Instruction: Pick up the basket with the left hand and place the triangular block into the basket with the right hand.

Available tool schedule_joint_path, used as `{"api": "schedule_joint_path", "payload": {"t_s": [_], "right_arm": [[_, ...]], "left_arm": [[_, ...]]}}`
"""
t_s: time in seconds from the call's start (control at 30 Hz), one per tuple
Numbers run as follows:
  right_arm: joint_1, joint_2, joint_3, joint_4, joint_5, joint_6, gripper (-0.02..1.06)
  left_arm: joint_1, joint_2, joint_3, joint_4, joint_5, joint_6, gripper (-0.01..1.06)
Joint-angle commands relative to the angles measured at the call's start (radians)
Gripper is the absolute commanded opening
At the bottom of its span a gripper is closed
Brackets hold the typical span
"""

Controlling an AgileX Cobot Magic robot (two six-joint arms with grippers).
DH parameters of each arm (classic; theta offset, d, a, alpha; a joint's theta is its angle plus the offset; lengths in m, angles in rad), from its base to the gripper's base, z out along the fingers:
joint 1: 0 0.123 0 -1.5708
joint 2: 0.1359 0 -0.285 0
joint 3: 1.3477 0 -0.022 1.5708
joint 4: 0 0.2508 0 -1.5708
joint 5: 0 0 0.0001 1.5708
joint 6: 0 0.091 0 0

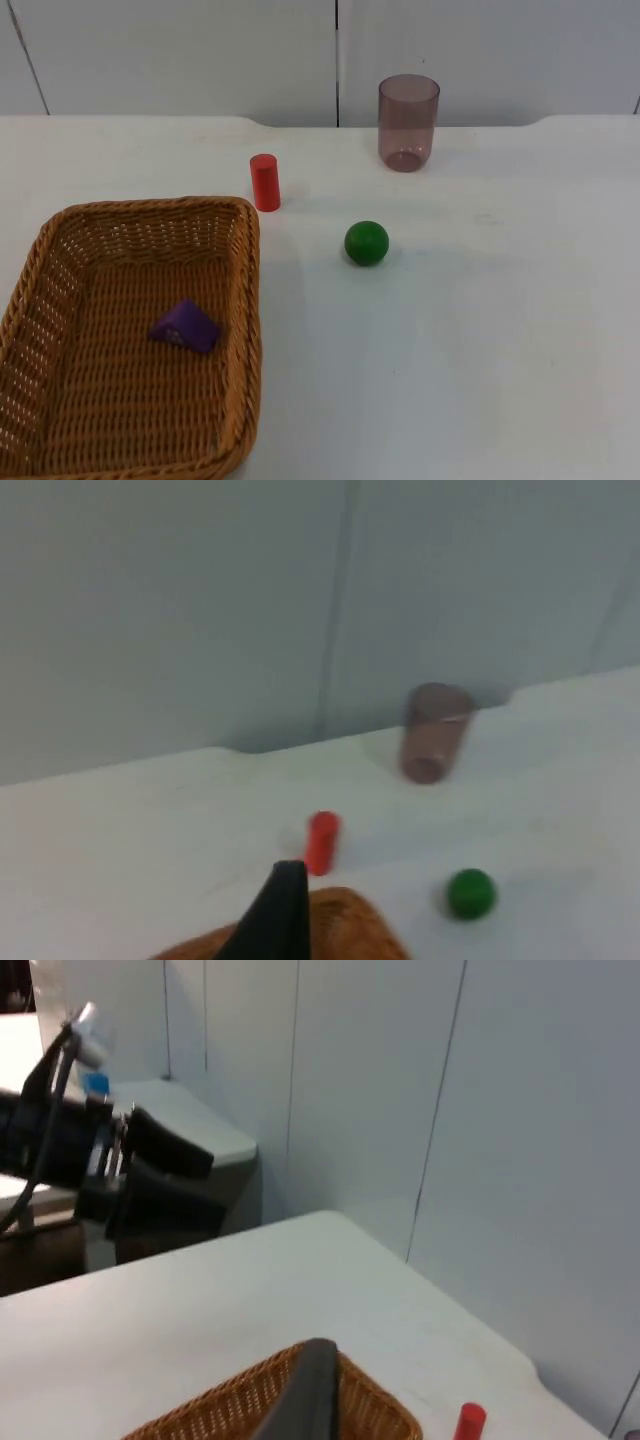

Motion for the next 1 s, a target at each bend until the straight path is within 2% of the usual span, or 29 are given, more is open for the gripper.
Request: {"api": "schedule_joint_path", "payload": {"t_s": [0.0,0.07,0.1,0.17,0.27,0.3,0.43,0.47,0.63,0.67,0.8,0.83,0.97], "right_arm": [[-0.005,-0.030,0.010,-0.018,0.021,0.004,0.81],[-0.005,-0.069,0.049,-0.025,0.021,0.004,0.81],[-0.005,-0.069,0.049,-0.025,0.021,0.004,0.81],[-0.005,-0.119,0.110,-0.026,0.019,0.004,0.81],[-0.005,-0.176,0.189,-0.026,0.019,0.004,0.81],[-0.005,-0.176,0.189,-0.026,0.019,0.004,0.81],[-0.005,-0.249,0.278,-0.026,0.019,0.004,0.81],[-0.005,-0.249,0.278,-0.026,0.019,0.004,0.81],[-0.005,-0.340,0.358,-0.026,0.028,0.011,0.81],[-0.005,-0.340,0.358,-0.026,0.028,0.011,0.81],[-0.005,-0.397,0.390,-0.055,0.098,0.052,0.81],[-0.005,-0.397,0.390,-0.055,0.098,0.052,0.81],[-0.005,-0.456,0.407,-0.105,0.180,0.102,0.81]], "left_arm": [[-0.046,-0.021,-0.003,0.028,0.025,-0.028,1.02],[-0.106,-0.039,-0.003,0.088,0.046,-0.060,1.02],[-0.106,-0.039,-0.003,0.088,0.046,-0.060,1.02],[-0.139,-0.071,-0.003,0.185,0.065,-0.156,1.02],[-0.134,-0.125,-0.003,0.340,0.056,-0.301,1.02],[-0.134,-0.125,-0.003,0.340,0.056,-0.301,1.02],[-0.134,-0.217,-0.003,0.590,0.063,-0.553,1.02],[-0.134,-0.217,-0.003,0.590,0.063,-0.553,1.02],[-0.134,-0.338,-0.003,0.784,0.191,-0.759,1.02],[-0.134,-0.338,-0.003,0.784,0.191,-0.759,1.02],[-0.134,-0.439,-0.003,0.918,0.293,-0.901,1.02],[-0.134,-0.439,-0.003,0.918,0.293,-0.901,1.02],[-0.134,-0.546,-0.003,1.013,0.409,-0.986,1.02]]}}
